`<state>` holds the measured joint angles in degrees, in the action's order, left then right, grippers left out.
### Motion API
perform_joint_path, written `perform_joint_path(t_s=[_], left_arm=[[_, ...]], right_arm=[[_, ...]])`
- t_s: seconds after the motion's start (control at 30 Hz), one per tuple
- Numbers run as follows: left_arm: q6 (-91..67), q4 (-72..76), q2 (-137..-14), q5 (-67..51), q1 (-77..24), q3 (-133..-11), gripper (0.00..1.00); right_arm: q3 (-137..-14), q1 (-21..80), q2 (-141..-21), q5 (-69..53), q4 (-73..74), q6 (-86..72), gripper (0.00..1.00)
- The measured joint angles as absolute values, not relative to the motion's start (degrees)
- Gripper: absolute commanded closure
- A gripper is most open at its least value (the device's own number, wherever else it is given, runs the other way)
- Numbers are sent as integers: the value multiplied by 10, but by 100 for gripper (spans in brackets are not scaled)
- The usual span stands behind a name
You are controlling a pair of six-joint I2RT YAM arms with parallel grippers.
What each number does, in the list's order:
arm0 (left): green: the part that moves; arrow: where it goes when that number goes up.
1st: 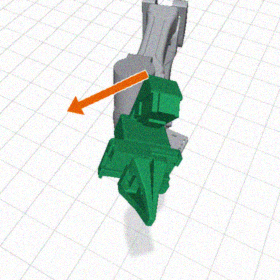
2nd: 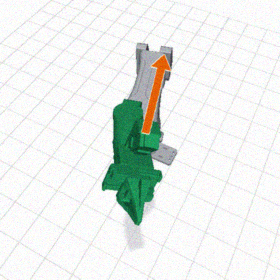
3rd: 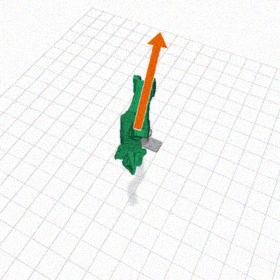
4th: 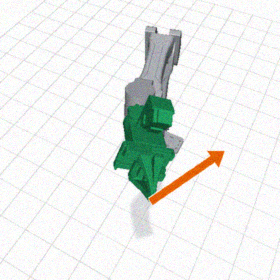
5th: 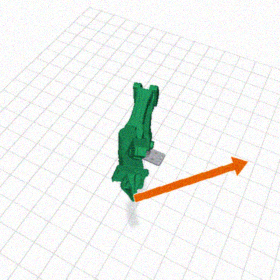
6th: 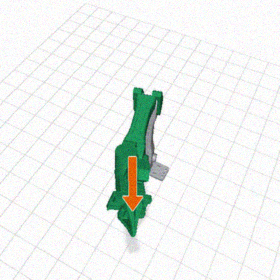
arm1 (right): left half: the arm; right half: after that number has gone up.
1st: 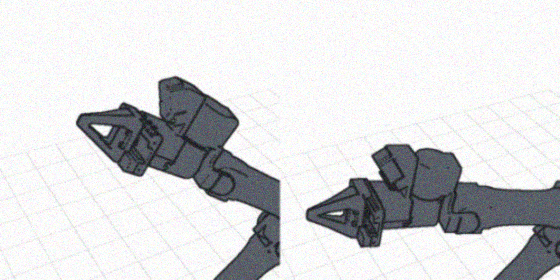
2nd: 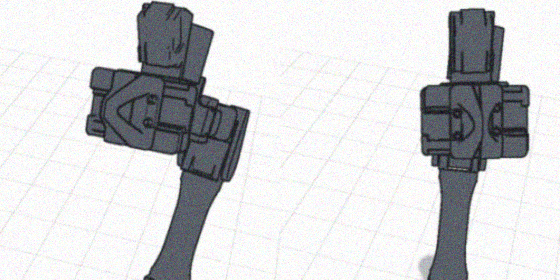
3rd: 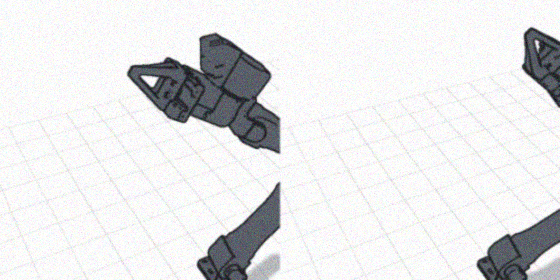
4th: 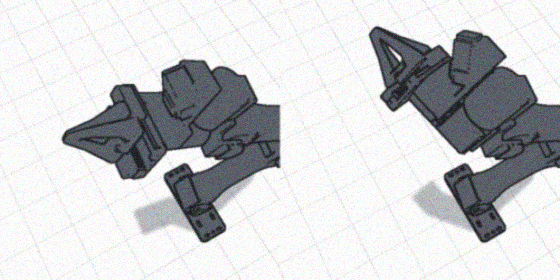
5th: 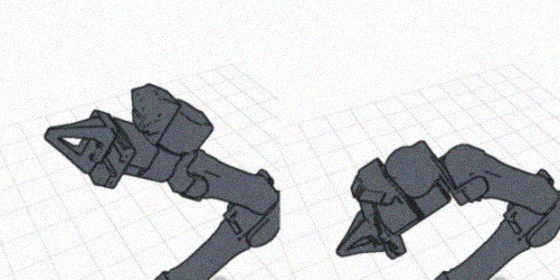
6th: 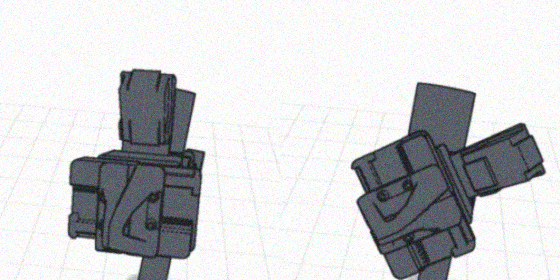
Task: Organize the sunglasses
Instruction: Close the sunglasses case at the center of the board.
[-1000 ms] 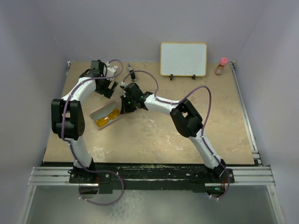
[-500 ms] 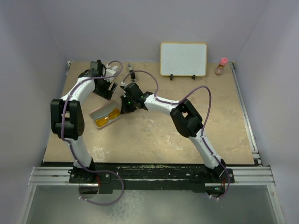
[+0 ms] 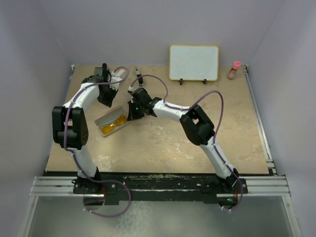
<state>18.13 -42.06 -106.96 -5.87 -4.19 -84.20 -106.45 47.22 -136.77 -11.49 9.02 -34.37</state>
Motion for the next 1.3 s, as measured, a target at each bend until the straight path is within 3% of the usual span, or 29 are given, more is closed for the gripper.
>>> perform_joint_path(t_s=[1.3], left_arm=[[206,-392,-941,8,-142,-663,96]], right_arm=[[-970,475,-1341,-102,-25,-432,100]])
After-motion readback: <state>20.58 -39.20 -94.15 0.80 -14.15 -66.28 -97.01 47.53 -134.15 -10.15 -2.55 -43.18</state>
